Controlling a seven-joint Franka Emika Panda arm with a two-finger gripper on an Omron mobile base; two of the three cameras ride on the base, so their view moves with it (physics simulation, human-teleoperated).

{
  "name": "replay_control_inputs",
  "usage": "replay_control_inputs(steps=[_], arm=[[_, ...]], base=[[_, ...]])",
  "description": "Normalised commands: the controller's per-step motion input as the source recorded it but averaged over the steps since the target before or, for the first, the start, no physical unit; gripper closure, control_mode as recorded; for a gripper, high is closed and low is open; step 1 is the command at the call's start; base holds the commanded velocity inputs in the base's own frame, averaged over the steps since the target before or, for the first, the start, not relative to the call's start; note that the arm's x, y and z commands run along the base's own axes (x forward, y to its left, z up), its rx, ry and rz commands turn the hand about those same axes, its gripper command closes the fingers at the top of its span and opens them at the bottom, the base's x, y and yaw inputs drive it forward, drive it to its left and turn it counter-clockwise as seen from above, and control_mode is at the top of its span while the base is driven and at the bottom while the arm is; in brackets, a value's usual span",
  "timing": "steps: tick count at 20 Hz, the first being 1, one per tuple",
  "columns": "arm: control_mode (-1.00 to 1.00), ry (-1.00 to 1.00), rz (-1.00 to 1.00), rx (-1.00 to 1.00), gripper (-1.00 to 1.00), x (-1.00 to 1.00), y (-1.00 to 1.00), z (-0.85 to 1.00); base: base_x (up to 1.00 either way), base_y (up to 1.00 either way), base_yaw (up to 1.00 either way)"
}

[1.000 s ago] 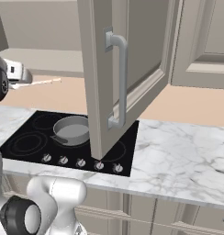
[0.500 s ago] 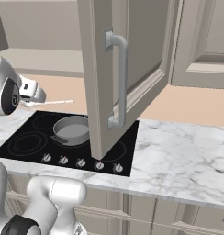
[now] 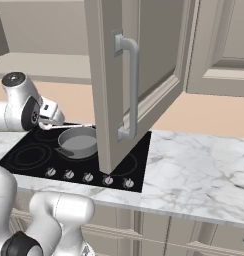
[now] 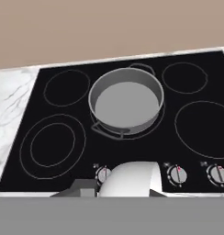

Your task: Open the cabinet and move the ladle to the pot. Then close the cabinet.

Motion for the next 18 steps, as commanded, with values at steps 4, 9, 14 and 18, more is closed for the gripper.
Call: replay_control_inputs(steps=[4, 9, 14, 18], arm=[[-1.00, 0.06, -0.02, 0.00, 1.00, 0.47, -0.16, -0.56], [-1.00, 0.00, 0.00, 0.00, 1.00, 0.53, -0.06, -0.50], [-1.00, 0.00, 0.00, 0.00, 1.00, 0.71, 0.00, -0.46], [-1.00, 0.00, 0.00, 0.00, 1.00, 0.70, 0.00, -0.43]], base=[[0.00, 0.00, 0.00], [0.00, 0.00, 0.00], [0.00, 0.00, 0.00], [0.00, 0.00, 0.00]])
